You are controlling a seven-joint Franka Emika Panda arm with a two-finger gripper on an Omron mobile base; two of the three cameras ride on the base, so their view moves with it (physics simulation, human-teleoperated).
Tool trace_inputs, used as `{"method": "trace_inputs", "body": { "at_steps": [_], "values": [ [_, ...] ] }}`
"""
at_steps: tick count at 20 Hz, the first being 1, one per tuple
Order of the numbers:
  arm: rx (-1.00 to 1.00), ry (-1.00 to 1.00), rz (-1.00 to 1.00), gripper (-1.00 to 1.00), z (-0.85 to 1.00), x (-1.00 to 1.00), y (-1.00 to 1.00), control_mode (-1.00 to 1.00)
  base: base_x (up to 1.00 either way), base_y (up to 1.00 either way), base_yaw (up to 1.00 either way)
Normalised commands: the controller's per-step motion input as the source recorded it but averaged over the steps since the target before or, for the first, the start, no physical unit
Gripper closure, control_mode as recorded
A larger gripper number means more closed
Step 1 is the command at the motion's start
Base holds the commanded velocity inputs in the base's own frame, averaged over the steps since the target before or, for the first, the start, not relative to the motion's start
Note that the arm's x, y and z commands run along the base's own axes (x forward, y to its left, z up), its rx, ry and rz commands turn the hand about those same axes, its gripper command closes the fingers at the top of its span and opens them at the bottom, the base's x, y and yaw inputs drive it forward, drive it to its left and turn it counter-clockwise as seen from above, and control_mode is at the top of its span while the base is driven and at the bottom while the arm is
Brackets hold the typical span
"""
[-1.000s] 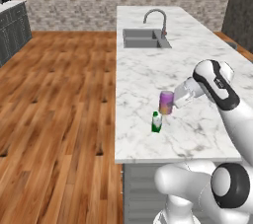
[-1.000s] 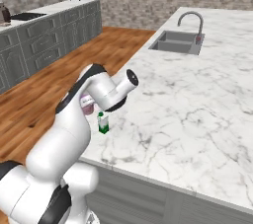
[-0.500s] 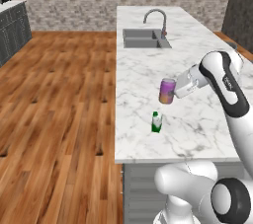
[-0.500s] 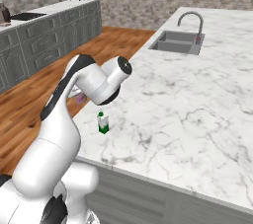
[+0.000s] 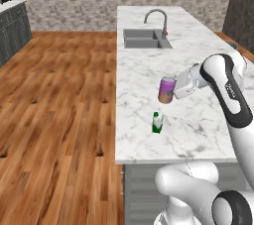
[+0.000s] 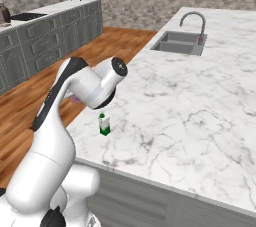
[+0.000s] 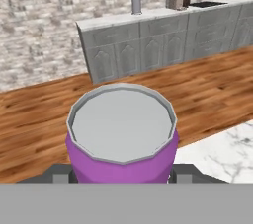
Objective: Pick the water bottle, can, milk from the counter and place them in the open cabinet.
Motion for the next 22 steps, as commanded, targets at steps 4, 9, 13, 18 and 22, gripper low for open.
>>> {"method": "trace_inputs", "body": {
  "at_steps": [4, 9, 13, 18, 22],
  "values": [
    [0.0, 0.0, 0.0, 1.0, 0.0, 0.0, 0.0, -1.0, 0.0, 0.0, 0.0],
    [0.0, 0.0, 0.0, 1.0, 0.0, 0.0, 0.0, 1.0, 0.0, 0.0, 0.04],
    [0.0, 0.0, 0.0, 1.0, 0.0, 0.0, 0.0, 1.0, 0.01, 0.0, 0.3],
    [0.0, 0.0, 0.0, 1.0, 0.0, 0.0, 0.0, 1.0, 0.09, 0.0, 0.38],
    [0.0, 0.0, 0.0, 1.0, 0.0, 0.0, 0.0, 1.0, 0.03, -0.03, 0.48]
  ]
}}
